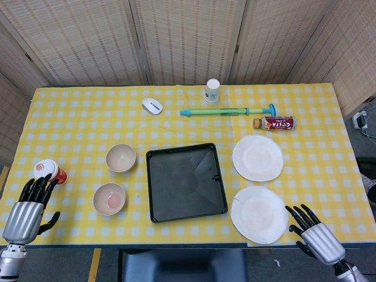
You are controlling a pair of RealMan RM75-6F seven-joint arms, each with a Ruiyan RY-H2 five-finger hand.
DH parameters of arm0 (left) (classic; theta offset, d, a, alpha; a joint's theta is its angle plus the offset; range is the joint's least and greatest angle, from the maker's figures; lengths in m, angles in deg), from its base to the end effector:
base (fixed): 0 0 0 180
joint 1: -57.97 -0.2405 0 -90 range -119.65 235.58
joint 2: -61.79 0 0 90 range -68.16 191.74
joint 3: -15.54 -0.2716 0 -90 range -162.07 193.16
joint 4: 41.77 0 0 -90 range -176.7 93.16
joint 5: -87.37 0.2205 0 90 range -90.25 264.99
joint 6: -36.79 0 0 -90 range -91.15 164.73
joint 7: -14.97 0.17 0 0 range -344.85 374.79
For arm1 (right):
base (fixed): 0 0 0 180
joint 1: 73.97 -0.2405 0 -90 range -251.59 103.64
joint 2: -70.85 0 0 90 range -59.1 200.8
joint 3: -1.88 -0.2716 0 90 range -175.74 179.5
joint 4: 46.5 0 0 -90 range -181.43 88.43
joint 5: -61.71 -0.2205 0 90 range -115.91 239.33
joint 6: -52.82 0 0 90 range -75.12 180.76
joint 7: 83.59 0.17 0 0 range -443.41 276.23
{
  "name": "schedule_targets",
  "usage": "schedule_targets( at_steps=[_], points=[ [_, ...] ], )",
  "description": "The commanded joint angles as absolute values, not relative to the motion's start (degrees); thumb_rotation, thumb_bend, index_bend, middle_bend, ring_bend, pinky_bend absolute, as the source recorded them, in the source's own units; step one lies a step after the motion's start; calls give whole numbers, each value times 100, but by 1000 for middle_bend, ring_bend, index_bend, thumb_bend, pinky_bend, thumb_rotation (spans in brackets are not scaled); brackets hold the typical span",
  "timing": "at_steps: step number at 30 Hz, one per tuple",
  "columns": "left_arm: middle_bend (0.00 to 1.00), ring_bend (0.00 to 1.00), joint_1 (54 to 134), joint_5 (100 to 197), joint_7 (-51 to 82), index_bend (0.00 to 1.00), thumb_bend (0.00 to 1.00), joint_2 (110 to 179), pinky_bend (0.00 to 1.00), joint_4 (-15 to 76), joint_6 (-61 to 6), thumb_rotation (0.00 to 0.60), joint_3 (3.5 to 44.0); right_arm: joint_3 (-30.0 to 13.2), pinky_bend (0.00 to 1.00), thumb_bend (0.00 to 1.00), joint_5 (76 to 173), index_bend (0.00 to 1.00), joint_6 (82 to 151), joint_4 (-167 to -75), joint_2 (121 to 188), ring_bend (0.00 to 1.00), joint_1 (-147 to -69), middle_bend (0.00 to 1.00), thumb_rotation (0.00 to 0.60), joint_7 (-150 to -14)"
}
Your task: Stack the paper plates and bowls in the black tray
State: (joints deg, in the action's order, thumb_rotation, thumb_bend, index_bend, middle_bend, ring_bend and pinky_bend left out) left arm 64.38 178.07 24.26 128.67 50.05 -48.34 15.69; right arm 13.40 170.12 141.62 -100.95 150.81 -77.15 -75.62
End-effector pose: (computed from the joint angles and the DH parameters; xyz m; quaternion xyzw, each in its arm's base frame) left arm -0.3120 0.2061 0.1279 -0.6551 -0.3337 -0.3626 0.5727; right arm -0.3878 -0.1371 0.0652 0.7877 -0.3014 0.3094 0.4392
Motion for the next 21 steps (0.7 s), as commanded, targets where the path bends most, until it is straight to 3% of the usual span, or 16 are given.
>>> schedule_targets(
  at_steps=[1, 21],
  points=[
    [0, 0, 6442, 17778, 2427, 0, 358, 12864, 0, 5008, -4811, 600, 1572, 1368, 0, 356, 17000, 457, 14132, -9859, 15253, 0, -7729, 3, 600, -7459],
    [0, 0, 6465, 17782, 2357, 0, 358, 12801, 0, 5074, -4699, 600, 1510, 1358, 0, 358, 16833, 462, 14187, -8968, 15837, 26, -7797, 21, 600, -6945]
  ],
)
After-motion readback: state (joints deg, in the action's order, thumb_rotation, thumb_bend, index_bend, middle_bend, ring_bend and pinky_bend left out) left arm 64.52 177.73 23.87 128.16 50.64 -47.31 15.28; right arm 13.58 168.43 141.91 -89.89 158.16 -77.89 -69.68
